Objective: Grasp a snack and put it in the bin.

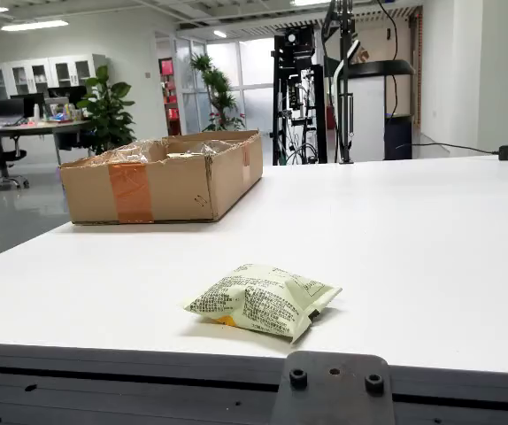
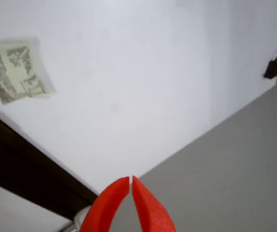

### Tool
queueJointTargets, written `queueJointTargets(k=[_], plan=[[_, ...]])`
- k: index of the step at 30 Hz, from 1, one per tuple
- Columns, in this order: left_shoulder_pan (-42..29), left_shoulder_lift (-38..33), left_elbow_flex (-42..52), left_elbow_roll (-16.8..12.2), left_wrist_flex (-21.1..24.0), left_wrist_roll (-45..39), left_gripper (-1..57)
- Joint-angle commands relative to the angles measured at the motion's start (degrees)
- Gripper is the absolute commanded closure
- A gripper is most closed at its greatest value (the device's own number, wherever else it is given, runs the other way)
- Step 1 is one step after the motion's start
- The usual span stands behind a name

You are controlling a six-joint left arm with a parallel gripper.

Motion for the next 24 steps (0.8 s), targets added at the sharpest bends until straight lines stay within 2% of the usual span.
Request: queueJointTargets(k=[1,6,17,20,24], plan=[[-0.7,0.0,0.0,-0.1,0.0,0.0,53.5],[-1.4,0.0,0.1,-0.1,0.0,0.0,50.4],[-2.0,0.0,0.1,-0.2,-0.1,0.0,48.0],[-2.2,0.5,0.1,-0.3,-0.1,0.0,44.8],[-2.3,2.1,0.6,-1.5,-0.1,-0.2,37.7]])
